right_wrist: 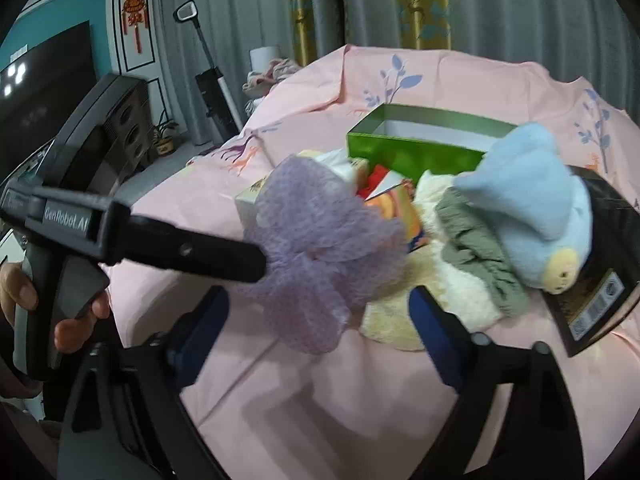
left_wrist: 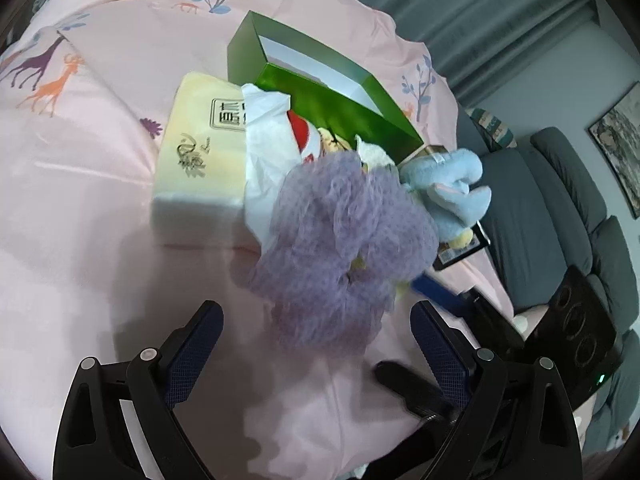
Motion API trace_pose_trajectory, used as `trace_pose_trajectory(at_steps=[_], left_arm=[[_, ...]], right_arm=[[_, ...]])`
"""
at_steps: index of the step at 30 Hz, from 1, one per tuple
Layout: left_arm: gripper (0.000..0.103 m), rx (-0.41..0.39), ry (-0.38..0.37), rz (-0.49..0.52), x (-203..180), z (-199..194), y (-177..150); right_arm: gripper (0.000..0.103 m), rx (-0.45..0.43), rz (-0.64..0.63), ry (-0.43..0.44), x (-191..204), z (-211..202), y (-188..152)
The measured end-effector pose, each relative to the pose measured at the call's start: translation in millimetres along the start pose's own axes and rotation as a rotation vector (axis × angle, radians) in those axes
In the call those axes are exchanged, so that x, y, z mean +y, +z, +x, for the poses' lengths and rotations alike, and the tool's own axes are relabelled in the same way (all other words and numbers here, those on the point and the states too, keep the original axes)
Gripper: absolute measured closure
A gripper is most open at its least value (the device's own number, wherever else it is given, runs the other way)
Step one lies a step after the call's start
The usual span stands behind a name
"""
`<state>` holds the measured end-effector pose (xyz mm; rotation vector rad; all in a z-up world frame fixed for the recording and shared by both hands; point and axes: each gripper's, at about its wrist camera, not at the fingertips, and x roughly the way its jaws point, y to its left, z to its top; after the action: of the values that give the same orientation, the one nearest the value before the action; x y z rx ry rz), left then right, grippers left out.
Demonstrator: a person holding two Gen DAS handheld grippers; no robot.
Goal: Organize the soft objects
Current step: 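Grasp the lavender mesh bath puff with the left gripper, then lower the bath puff into the green box beside the towel, release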
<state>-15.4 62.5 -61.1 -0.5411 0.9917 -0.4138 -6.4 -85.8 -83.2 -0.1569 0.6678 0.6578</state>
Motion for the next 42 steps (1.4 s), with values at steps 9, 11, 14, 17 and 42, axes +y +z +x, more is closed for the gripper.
trace_pose_trajectory(at_steps=[9,11,14,17,42], left_arm=[[0.042,0.019,-0.029,-0.048,4.2,18.7,13.9],[0.056,0.031,-0.034,-0.056,4.4,20.7,13.6],[0.076,0.027,-0.067,-0.055,2.9,16.5,12.2],[0.080,0.020,-0.092,-0.031,-4.4,7.9,10.5],[0.080,-0.144,-0.019,0.120,-65.4,19.8,185.0]], right_arm=[[0.068,0.068,0.005,0.013,9.4,24.4,0.9],[0.073,0.071,0.000,0.011,11.2,24.0,0.1],[0.085,0.064,0.001,0.016,12.9,17.7,-2.0],[0.091,0.048,-0.012,0.033,17.7,7.9,-2.1],[0.088,-0.070,0.046,-0.169,-66.8,32.2,161.0]])
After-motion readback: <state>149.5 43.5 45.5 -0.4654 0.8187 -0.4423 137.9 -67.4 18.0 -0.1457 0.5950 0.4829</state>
